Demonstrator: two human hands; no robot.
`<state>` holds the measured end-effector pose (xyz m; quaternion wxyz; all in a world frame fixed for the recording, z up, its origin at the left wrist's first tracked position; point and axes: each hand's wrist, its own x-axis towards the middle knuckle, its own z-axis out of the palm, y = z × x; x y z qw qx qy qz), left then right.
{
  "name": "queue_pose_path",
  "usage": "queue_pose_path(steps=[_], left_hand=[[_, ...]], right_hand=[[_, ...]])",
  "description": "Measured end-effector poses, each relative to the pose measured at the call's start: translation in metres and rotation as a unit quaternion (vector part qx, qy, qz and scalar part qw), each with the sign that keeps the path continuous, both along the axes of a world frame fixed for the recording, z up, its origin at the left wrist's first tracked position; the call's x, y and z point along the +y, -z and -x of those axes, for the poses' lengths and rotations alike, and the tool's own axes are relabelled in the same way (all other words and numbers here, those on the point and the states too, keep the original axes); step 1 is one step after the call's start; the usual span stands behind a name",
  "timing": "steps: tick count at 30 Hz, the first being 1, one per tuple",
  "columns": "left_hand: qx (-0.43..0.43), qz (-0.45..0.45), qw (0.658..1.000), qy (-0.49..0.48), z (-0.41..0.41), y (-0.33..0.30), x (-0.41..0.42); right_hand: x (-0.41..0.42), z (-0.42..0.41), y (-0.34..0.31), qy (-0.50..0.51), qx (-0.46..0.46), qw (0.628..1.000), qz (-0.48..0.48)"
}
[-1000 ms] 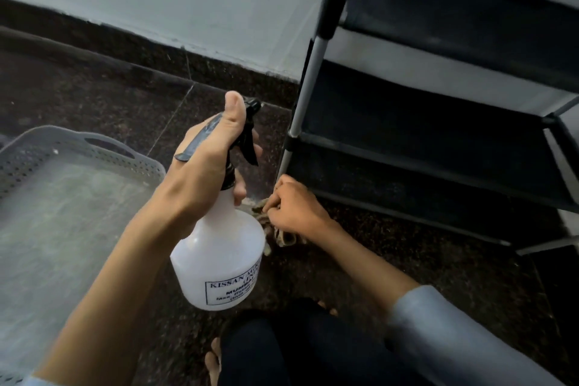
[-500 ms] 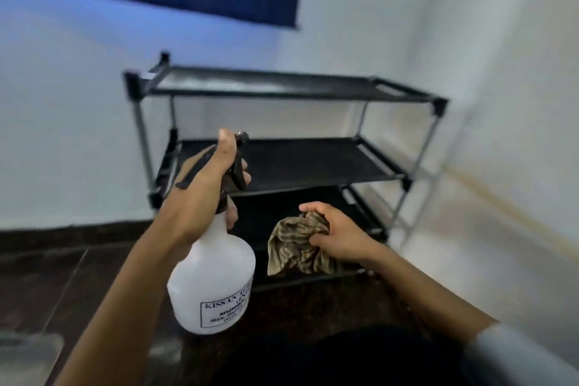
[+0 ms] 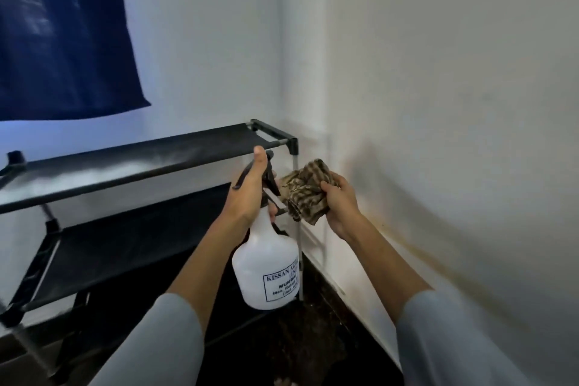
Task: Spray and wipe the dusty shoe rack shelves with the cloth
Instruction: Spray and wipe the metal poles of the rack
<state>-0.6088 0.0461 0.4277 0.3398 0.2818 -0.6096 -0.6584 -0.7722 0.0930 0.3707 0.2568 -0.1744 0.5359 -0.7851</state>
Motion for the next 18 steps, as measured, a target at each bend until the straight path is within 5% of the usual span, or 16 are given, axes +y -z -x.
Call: queue_pose_path(steps=[5,10,14,18], left_hand=[[-0.017,-0.015,0.999,0.029,0.054,0.018,-0.037],[-0.054,0.036,0.997,0.040,0.092,0.029,-0.075],[-0.025,-0.023,0.999,0.018,0.103,0.039,-0.095],[-0.017,-0.047,0.999,0.018,0.105,0.049,-0.097]], right_hand=[[-0.036,0.053,-0.009,0.070,0.115,0.991,0.014],[-0.092,0.061,-0.021,0.145,0.424,0.894,0.001],[-0.105,0.062,0.049,0.203,0.458,0.865,-0.001],[-0.089,0.056,0.094,0.164,0.445,0.878,-0.066]])
